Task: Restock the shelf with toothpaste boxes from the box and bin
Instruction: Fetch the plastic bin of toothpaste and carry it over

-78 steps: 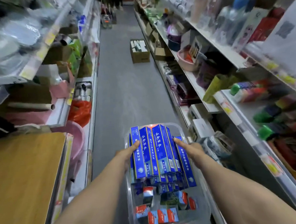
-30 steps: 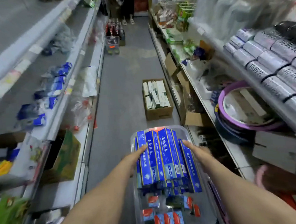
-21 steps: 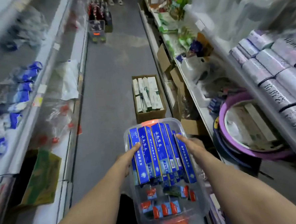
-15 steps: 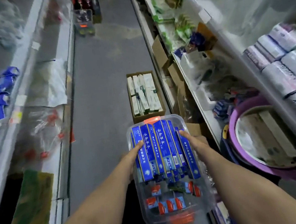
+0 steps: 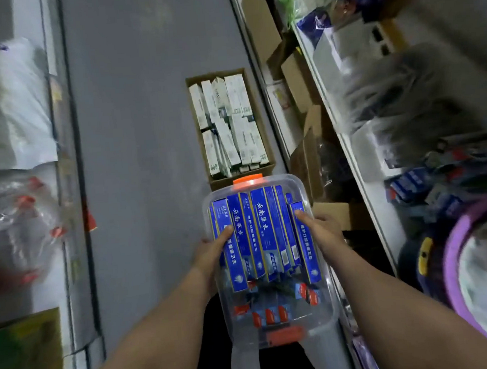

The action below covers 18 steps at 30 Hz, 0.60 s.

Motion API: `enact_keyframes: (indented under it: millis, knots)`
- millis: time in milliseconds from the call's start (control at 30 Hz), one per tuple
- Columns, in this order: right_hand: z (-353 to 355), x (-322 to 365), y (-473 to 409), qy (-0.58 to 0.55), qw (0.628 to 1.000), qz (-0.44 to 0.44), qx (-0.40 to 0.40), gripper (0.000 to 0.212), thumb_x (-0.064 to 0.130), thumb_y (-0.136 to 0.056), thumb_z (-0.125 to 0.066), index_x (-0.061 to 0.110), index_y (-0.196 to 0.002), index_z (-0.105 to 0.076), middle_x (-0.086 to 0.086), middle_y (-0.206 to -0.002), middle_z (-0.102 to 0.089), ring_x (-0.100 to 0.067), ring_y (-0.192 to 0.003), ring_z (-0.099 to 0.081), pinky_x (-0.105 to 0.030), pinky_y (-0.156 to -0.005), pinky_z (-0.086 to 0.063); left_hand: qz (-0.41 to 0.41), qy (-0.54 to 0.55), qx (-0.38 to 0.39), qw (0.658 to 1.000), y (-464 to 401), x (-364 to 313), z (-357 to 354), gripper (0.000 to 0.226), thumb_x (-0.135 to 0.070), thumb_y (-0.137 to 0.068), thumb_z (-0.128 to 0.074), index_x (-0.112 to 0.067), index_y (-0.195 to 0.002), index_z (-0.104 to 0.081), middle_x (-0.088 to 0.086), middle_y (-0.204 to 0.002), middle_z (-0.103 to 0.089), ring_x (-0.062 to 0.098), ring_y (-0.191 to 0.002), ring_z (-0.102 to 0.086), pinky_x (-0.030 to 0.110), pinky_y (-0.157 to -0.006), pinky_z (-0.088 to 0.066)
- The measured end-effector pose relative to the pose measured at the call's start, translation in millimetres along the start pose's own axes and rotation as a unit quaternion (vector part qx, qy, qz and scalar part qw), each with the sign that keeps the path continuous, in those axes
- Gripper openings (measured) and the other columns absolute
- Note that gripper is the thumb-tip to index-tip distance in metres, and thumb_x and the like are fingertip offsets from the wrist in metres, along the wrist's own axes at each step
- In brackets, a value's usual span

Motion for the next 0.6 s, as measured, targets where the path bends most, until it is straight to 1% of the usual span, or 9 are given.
enact_keyframes:
  millis: [67,100,200,267,333,400,467,533,600]
  knots:
    - [-10,2,-28,0.002,1.0,0.005,-0.007,0.098,0.089,-0.029,-0.076,0.027,-0.104,-0.067,0.0,-0.099,-0.075,-0.025,-0.09,-0.073,-0.047,-0.088,-0.058,0.01,0.003,-0.001,1.0,-25,5,-7,0.051,-0.037,-0.09,-0.07,-0.001,-0.124,-0.059,-0.001,-0.08,-0.071,-0.002,-0.046,-0.064,0.016,-0.032,-0.042]
    - [-15,1,-43,-0.003,1.0,0.007,-0.008,0.102,0.09,-0.027,-0.076,0.028,-0.107,-0.066,-0.001,-0.103,-0.075,-0.025,-0.092,-0.072,-0.048,-0.089,-0.057,0.016,0.003,-0.004,1.0,-40,9,-9,0.053,-0.039,-0.089,-0.07,-0.002,-0.125,-0.056,-0.001,-0.082,-0.07,-0.003,-0.046,-0.063,0.016,-0.033,-0.043]
    - [-30,-5,-85,0.002,1.0,-0.004,-0.002,0.105,0.086,-0.033,-0.075,0.027,-0.118,-0.061,-0.002,-0.109,-0.071,-0.027,-0.097,-0.069,-0.05,-0.092,-0.056,0.034,0.007,-0.008,0.999,-82,17,-15,0.059,-0.047,-0.086,-0.071,-0.006,-0.126,-0.052,0.002,-0.092,-0.069,-0.003,-0.047,-0.064,0.019,-0.034,-0.045]
    - [-41,-10,-111,0.005,1.0,-0.001,0.005,0.112,0.088,-0.032,-0.075,0.026,-0.124,-0.059,-0.002,-0.113,-0.07,-0.027,-0.1,-0.068,-0.051,-0.094,-0.055,0.032,0.011,-0.017,0.999,-116,24,-17,0.066,-0.053,-0.081,-0.072,-0.008,-0.126,-0.055,0.001,-0.093,-0.07,-0.001,-0.049,-0.066,0.025,-0.044,-0.045]
    - [-51,-18,-139,0.004,1.0,-0.001,0.009,0.117,0.091,-0.029,-0.074,0.026,-0.125,-0.059,-0.002,-0.115,-0.07,-0.027,-0.1,-0.068,-0.051,-0.093,-0.054,0.036,0.01,-0.018,0.999,-144,28,-22,0.072,-0.059,-0.075,-0.074,-0.009,-0.124,-0.057,0.001,-0.095,-0.072,0.003,-0.058,-0.068,0.024,-0.051,-0.042]
    - [-61,-22,-161,0.004,1.0,-0.006,0.015,0.11,0.085,-0.039,-0.077,0.025,-0.128,-0.058,-0.003,-0.116,-0.069,-0.027,-0.102,-0.068,-0.049,-0.093,-0.054,0.035,0.011,-0.018,0.999,-175,33,-26,0.07,-0.057,-0.076,-0.074,-0.009,-0.123,-0.056,0.001,-0.095,-0.071,0.005,-0.066,-0.065,0.023,-0.052,-0.042]
    - [-72,-23,-181,0.006,1.0,-0.008,0.008,0.095,0.072,-0.055,-0.081,0.02,-0.131,-0.056,-0.004,-0.12,-0.068,-0.026,-0.104,-0.067,-0.045,-0.091,-0.055,0.033,0.011,-0.017,0.999,-201,36,-30,0.078,-0.06,-0.069,-0.076,-0.01,-0.125,-0.054,0.004,-0.104,-0.071,0.007,-0.073,-0.064,0.025,-0.054,-0.042]
    - [-80,-29,-206,0.003,1.0,-0.01,0.0,0.084,0.061,-0.064,-0.083,0.018,-0.131,-0.056,-0.003,-0.116,-0.069,-0.021,-0.098,-0.068,-0.038,-0.078,-0.056,0.025,0.005,-0.019,1.0,-231,43,-32,0.076,-0.057,-0.071,-0.077,-0.01,-0.125,-0.052,0.008,-0.111,-0.069,0.01,-0.076,-0.064,0.026,-0.056,-0.042]
    - [-87,-33,-226,0.001,1.0,-0.015,0.001,0.077,0.056,-0.07,-0.083,0.02,-0.131,-0.055,0.0,-0.109,-0.069,-0.017,-0.089,-0.068,-0.032,-0.066,-0.051,0.022,0.0,-0.027,0.999,-251,47,-34,0.067,-0.05,-0.08,-0.076,-0.009,-0.126,-0.051,0.006,-0.105,-0.068,0.01,-0.076,-0.063,0.025,-0.057,-0.042]
Point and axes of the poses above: each hand's wrist, its own y-axis away from the middle knuckle, its own z-axis out of the back of the hand, x = y × z, the point moved 2 cm from there along -y, towards the middle knuckle
